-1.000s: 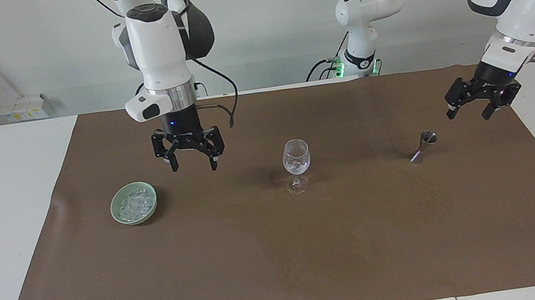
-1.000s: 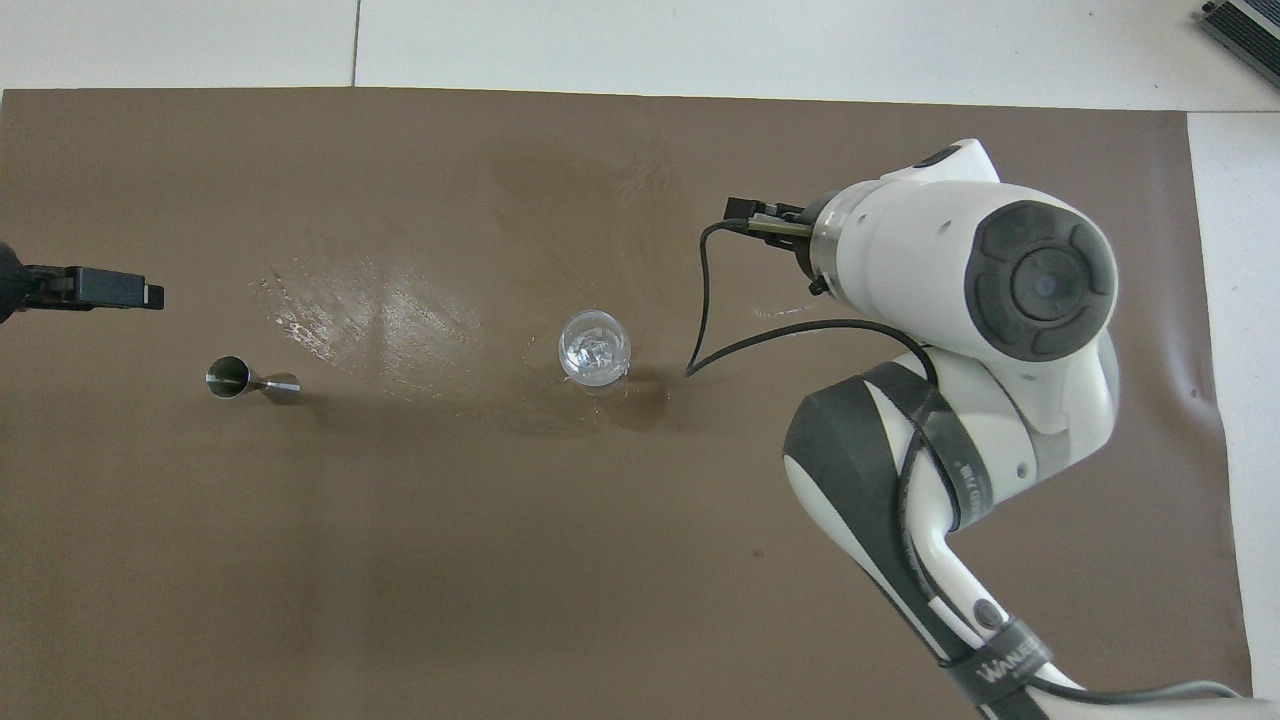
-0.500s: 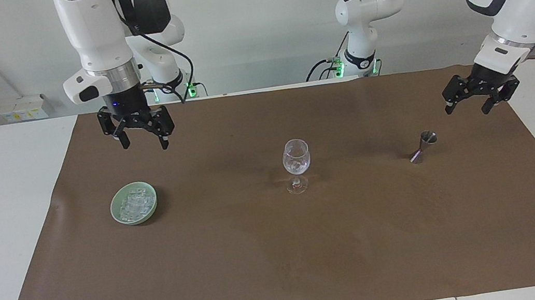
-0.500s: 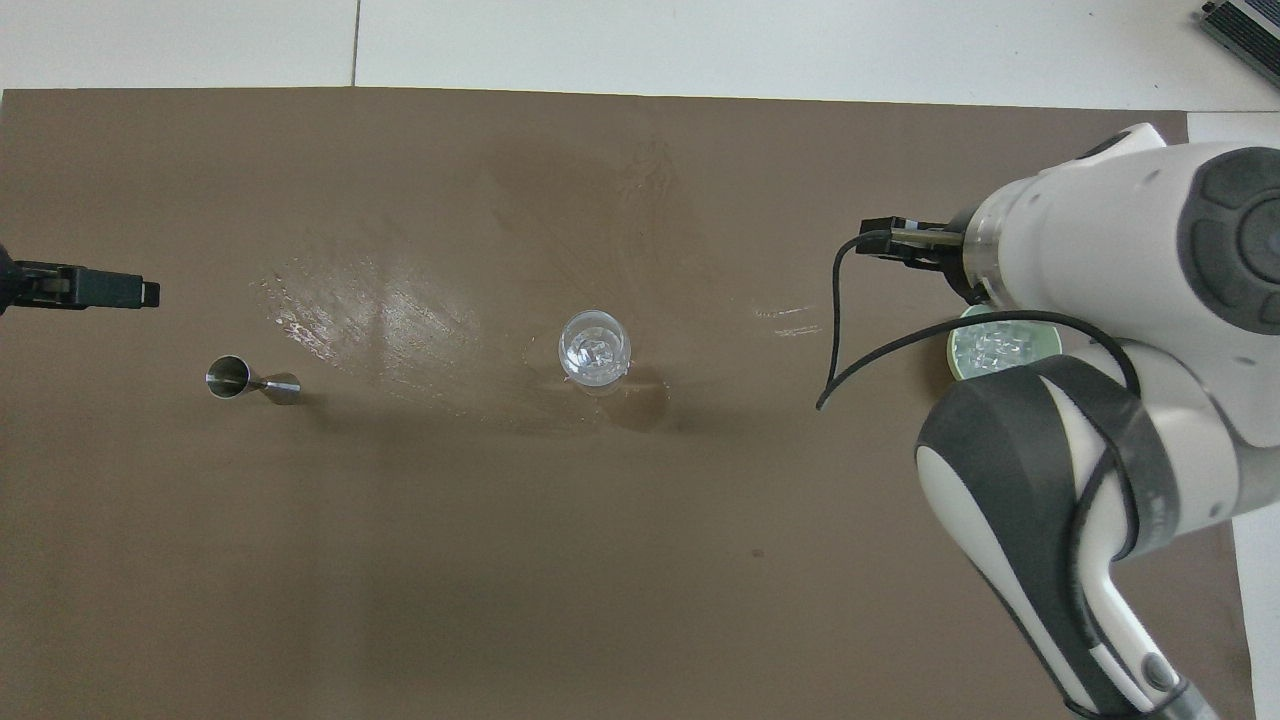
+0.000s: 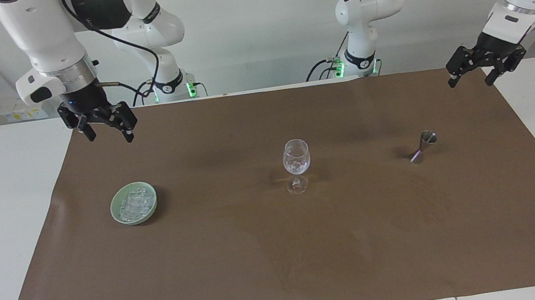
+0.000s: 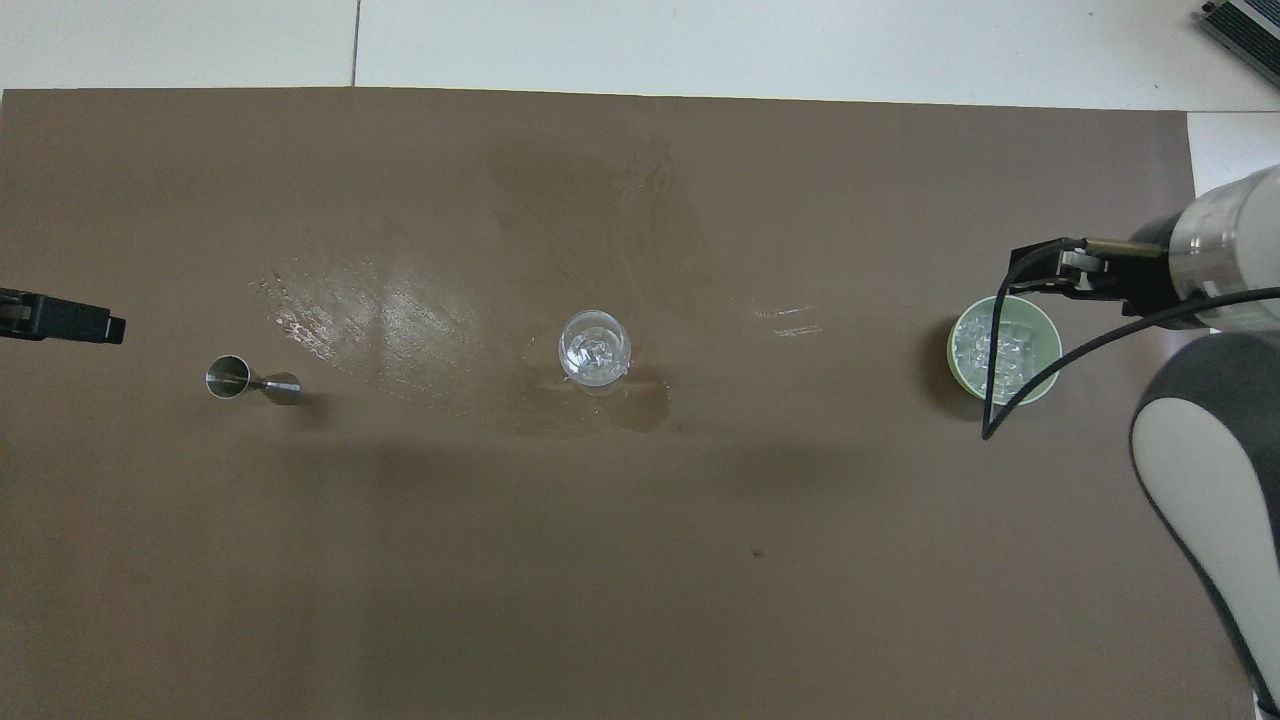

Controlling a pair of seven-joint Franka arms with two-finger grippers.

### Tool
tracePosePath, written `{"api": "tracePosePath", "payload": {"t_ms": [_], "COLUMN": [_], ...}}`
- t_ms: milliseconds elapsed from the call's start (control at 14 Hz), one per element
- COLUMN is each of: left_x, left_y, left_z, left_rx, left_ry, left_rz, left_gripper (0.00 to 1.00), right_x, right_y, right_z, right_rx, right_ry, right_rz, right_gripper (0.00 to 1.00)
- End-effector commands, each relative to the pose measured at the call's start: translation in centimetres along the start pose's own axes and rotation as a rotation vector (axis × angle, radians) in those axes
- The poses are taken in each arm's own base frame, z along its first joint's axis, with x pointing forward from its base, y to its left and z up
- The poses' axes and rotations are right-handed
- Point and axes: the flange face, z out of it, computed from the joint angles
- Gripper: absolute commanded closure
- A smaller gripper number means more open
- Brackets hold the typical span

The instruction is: Pour wine and add ice with both arms

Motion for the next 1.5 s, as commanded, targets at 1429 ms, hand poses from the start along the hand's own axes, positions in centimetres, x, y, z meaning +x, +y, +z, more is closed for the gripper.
{"api": "tracePosePath", "payload": {"t_ms": [1429], "left_x": [3.0], "left_y": [-4.1], "left_z": [-4.4], "left_rx": [-0.024], "left_ry": [0.146], "left_rz": [-0.139], "left_gripper": [0.0], "right_x": [-1.6], "right_y": [1.7], "right_z": [-3.7], "right_rx": [-0.001], "right_ry": [-0.077], "right_rz": [-0.092], "right_gripper": [0.0]}}
